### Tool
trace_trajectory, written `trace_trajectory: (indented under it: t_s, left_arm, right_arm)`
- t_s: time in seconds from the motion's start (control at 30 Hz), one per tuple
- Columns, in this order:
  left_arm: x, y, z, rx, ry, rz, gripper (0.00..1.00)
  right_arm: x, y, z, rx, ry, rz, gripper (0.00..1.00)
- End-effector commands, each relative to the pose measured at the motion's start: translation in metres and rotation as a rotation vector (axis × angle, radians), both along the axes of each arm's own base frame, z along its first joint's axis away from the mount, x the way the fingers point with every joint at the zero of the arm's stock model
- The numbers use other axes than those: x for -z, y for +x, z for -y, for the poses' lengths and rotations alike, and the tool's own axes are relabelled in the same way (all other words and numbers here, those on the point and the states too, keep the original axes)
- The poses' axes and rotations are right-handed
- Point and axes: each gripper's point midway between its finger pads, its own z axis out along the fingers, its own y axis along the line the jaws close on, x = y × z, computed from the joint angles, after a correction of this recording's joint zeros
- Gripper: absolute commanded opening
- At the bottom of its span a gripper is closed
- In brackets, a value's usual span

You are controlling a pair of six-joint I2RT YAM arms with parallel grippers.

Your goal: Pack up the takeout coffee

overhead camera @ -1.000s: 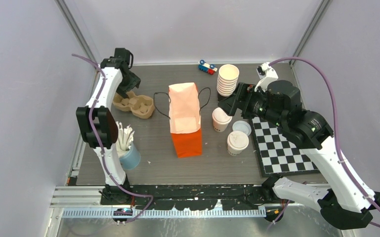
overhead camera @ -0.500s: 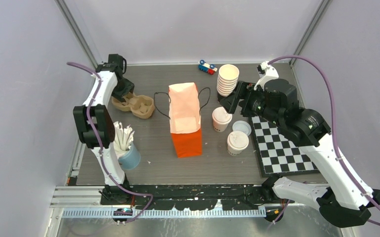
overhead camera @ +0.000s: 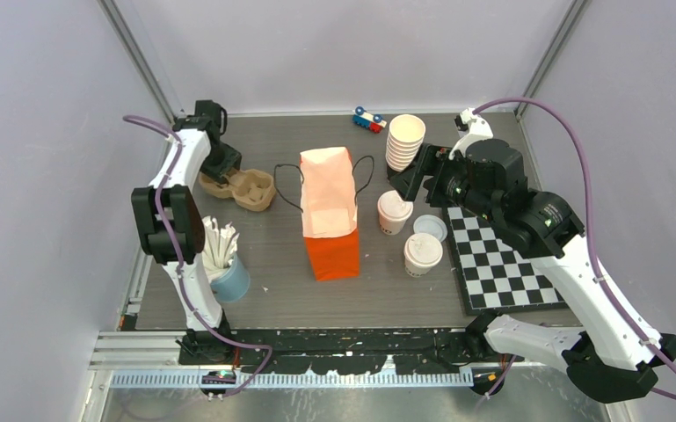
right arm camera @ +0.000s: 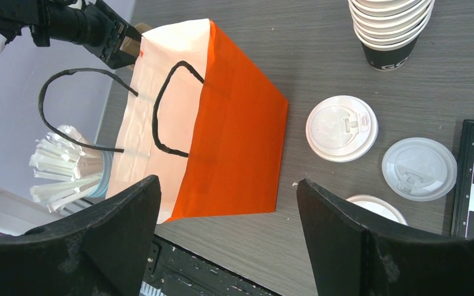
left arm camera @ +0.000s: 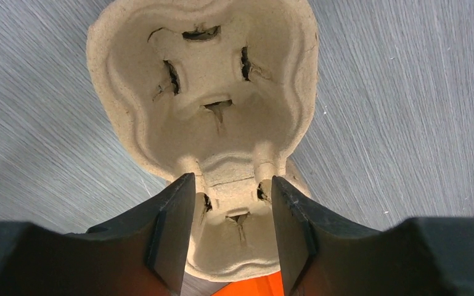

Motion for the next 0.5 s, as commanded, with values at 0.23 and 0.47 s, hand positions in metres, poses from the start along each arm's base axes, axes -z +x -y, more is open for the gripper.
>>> trace_trajectory:
  t_s: [0.23, 0.47]
  left_arm:
    - [0.004, 0.001, 0.002, -0.029, -0.019, 0.018, 0.47]
    - [0.010, 0.003, 0.004, -0.033, -0.030, 0.015, 0.46]
  right_arm:
    - [-0.017, 0.007, 0.002, 0.020, 0.010, 0.060, 0.85]
    - [-0.017, 0.007, 0.004, 0.026, 0.006, 0.063, 0.85]
